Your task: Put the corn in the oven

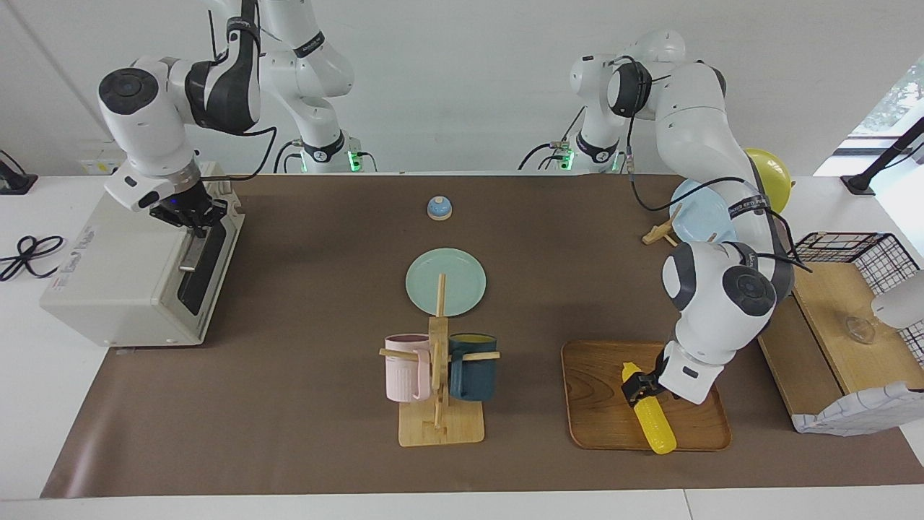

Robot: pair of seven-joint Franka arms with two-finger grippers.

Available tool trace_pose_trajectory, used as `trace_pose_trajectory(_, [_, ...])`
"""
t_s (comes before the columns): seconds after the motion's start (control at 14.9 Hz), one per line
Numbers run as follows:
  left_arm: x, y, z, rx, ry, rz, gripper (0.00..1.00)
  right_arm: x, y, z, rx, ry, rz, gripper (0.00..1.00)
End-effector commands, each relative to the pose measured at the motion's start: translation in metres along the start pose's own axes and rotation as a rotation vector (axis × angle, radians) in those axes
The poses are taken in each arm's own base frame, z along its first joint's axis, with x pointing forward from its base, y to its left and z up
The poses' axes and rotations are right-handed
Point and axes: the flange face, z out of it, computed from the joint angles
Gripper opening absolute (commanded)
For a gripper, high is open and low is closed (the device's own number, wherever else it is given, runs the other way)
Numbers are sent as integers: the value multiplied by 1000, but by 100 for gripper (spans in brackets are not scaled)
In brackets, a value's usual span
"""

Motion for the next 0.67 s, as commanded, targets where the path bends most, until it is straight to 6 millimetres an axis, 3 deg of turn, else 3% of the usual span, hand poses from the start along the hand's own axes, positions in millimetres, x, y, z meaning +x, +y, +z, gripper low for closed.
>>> trace_pose_trajectory(0.0, [7, 3, 9, 16, 31, 14, 100, 1, -2, 26, -9, 7, -23, 0])
trace_pose_trajectory(0.4, [4, 3, 23, 12, 41, 17, 100, 14, -29, 47, 31, 4, 1, 0])
trace_pose_trajectory(0.6, [3, 1, 24, 16, 37, 17, 88, 19, -35, 62, 55, 5, 19, 0])
